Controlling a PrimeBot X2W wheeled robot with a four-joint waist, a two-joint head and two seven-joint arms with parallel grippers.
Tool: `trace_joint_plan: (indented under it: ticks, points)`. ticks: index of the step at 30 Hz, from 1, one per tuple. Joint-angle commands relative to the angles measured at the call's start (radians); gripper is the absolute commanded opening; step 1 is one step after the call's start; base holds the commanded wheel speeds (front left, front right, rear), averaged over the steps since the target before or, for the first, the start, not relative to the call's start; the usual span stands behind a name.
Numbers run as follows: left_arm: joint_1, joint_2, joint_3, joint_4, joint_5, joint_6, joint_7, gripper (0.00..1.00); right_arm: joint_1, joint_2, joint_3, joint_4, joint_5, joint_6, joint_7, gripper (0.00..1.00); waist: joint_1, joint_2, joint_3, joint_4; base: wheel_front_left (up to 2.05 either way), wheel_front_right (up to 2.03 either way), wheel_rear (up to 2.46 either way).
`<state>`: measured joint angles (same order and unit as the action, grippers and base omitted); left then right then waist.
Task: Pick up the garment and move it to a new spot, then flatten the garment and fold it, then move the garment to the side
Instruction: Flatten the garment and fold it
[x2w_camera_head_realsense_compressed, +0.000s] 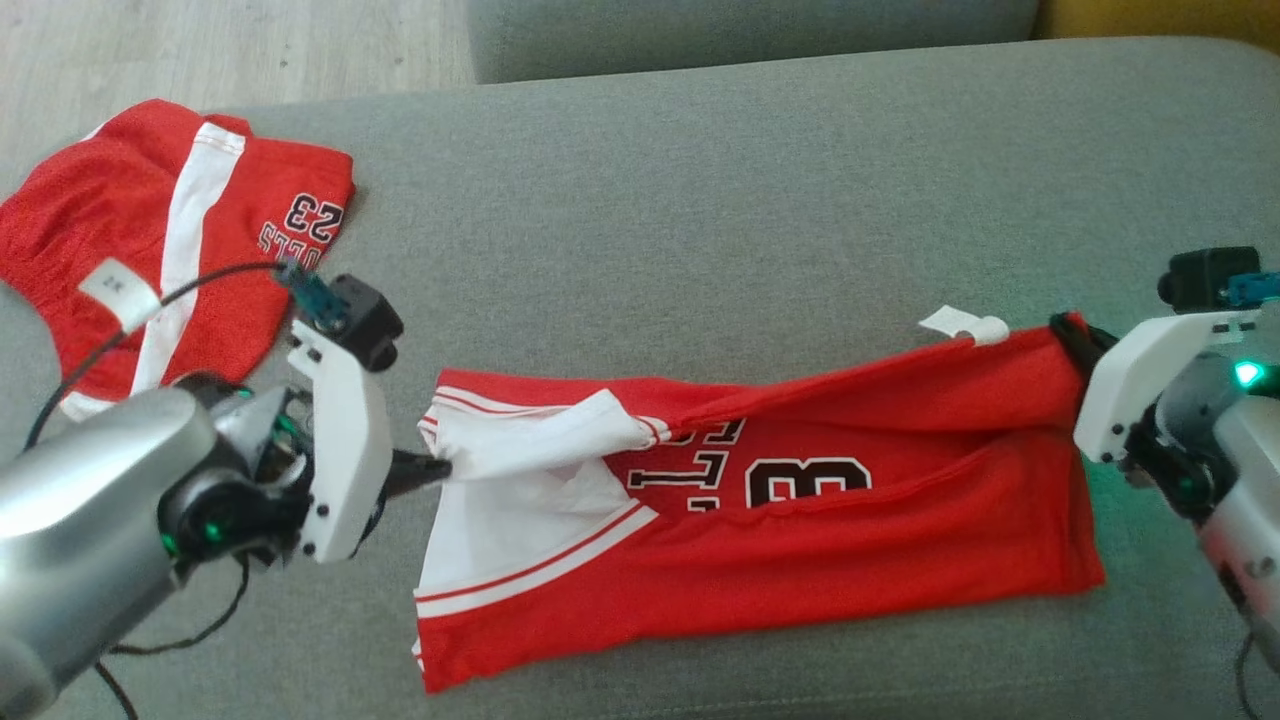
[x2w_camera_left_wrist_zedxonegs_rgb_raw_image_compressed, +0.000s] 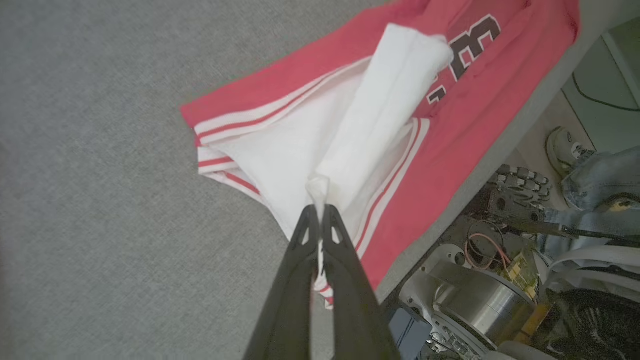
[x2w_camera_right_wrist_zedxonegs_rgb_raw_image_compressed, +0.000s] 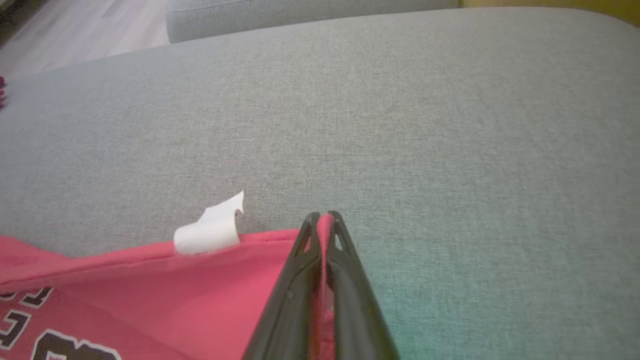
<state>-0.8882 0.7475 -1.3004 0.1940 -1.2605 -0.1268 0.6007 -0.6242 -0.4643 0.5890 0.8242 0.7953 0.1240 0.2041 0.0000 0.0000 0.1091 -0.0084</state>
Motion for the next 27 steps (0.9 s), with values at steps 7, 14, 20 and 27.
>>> trace_joint_plan:
  ticks: [7,14,20,27]
  points:
    - [0.015,0.069,0.044,-0.083,-0.028,0.025,0.026,0.00,0.009,-0.086,0.091,-0.078,0.040,0.007,0.048,0.00,0.0000,0.0000,-0.004,-0.009,0.00,0.00,0.00]
    - [0.074,0.056,0.038,-0.094,-0.049,0.028,0.029,0.00,0.034,-0.137,0.187,-0.136,0.082,0.007,0.137,0.49,0.0000,0.0000,-0.012,-0.020,0.00,0.00,0.00]
    - [0.108,0.046,0.033,-0.069,-0.046,0.028,0.047,1.00,0.045,-0.180,0.256,-0.183,0.128,0.007,0.226,1.00,0.0000,0.0000,-0.034,-0.024,0.00,0.00,0.00]
    - [0.106,0.056,0.062,-0.063,-0.028,0.034,-0.018,1.00,0.032,-0.256,0.238,-0.250,0.163,0.007,0.214,1.00,0.0000,0.0000,-0.079,-0.019,0.00,0.00,0.00]
